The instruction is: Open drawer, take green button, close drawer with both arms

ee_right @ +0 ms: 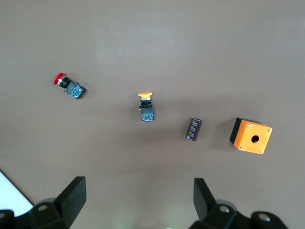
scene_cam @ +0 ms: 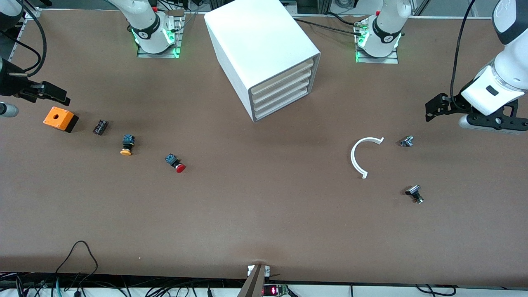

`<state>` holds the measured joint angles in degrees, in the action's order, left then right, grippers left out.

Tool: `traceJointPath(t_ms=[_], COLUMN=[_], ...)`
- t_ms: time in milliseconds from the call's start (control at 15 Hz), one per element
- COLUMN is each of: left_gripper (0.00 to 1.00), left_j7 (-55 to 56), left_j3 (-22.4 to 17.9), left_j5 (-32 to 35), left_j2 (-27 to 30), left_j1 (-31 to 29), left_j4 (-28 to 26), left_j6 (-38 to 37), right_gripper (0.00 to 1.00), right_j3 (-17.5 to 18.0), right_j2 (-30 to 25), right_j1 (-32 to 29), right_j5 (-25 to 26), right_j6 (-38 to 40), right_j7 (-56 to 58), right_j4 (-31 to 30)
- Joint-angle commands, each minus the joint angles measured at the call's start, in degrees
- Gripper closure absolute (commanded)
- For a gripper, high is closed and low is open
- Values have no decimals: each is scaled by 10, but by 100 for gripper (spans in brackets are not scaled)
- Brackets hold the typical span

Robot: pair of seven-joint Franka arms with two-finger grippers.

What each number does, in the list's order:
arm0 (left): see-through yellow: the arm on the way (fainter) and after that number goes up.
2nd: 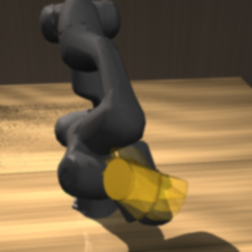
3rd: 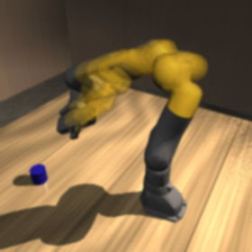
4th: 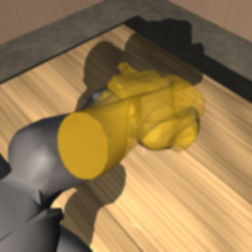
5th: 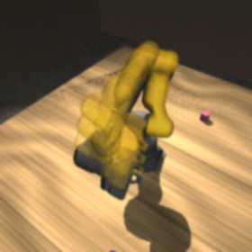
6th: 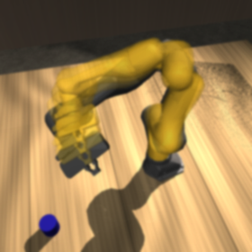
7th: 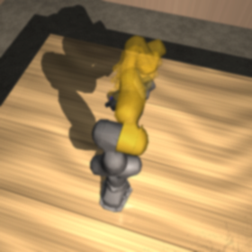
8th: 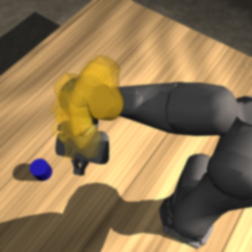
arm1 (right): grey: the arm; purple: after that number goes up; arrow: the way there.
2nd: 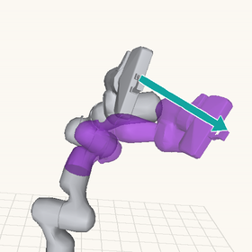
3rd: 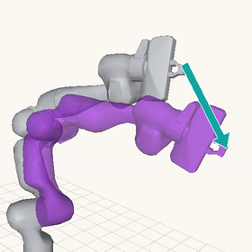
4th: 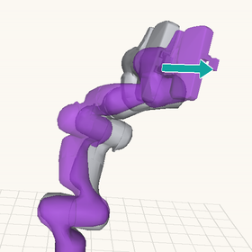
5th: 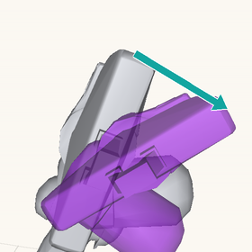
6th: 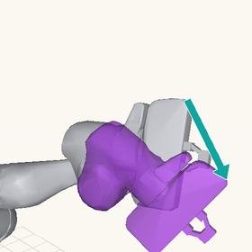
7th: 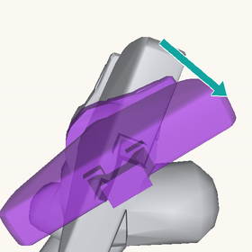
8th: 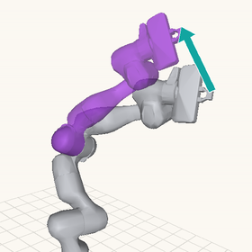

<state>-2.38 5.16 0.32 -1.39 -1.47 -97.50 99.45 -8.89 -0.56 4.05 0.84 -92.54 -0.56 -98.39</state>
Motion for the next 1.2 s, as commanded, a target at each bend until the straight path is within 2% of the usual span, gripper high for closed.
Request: traceJointPath(t_ms=[0, 867, 1000, 1133], left_gripper=[0, 0, 0, 0], left_j7=[-10, -10, -8, -5], left_j3=[0, 7, 8, 16], left_j5=[10, 9, 10, 18], left_j2=[-7, -18, -31, -68], left_j1=[-2, -6, 1, 7], left_j4=[13, 31, 39, 39], left_j6=[-6, -10, -11, -12], right_gripper=[0, 0, 0, 0], right_j3=[0, 15, 23, 32], right_j2=[-15, -15, -15, -15], right_j1=[1, 3, 3, 3], right_j5=[8, 8, 8, 8], right_j6=[-8, -9, -10, -9], right_j7=[12, 7, 3, 1], right_j4=[-16, -13, -12, -11])
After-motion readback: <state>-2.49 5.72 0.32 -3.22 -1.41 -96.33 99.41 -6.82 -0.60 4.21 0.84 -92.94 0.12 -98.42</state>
